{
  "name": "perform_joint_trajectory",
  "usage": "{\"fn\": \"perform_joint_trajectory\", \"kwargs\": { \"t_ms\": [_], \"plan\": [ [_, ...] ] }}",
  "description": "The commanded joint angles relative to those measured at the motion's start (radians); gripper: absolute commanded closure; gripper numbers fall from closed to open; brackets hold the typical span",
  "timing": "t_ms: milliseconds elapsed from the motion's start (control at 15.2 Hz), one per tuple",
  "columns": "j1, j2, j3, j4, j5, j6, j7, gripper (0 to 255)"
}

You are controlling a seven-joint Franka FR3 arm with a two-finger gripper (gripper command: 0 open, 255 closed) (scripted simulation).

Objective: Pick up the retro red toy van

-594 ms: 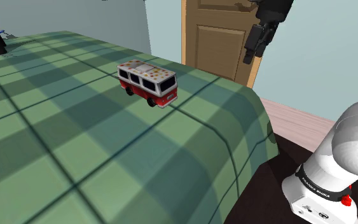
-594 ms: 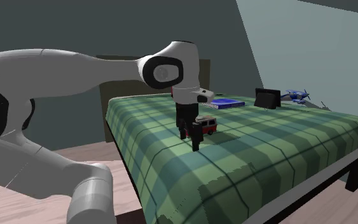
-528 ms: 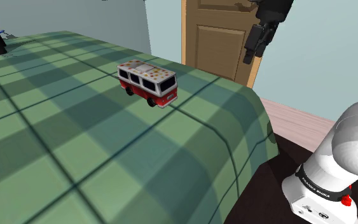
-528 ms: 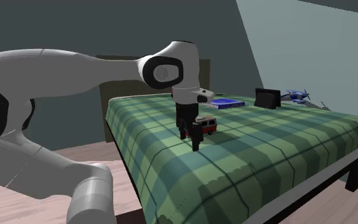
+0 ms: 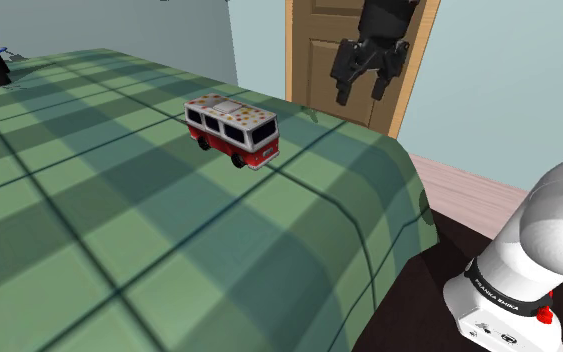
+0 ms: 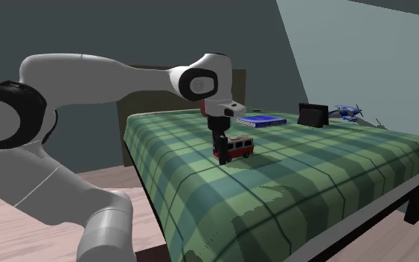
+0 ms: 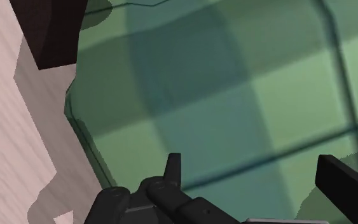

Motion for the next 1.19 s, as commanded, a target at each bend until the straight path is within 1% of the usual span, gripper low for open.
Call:
{"fn": "perform_joint_trajectory", "kwargs": {
  "t_ms": [0, 330, 594, 858, 990, 1122],
  "plan": [
    [-0.015, 0.048, 0.05, 0.04, 0.031, 0.012, 0.121, 0],
    [-0.063, 0.204, 0.168, 0.176, 0.07, 0.05, 0.404, 0],
    [-0.104, 0.352, 0.252, 0.31, 0.061, 0.077, 0.634, 0],
    [-0.134, 0.519, 0.324, 0.466, 0.013, 0.096, 0.869, 0],
    [-0.138, 0.61, 0.35, 0.553, -0.025, 0.099, 0.988, 0],
    [-0.133, 0.703, 0.368, 0.646, -0.07, 0.097, 1.105, 0]
  ]
}}
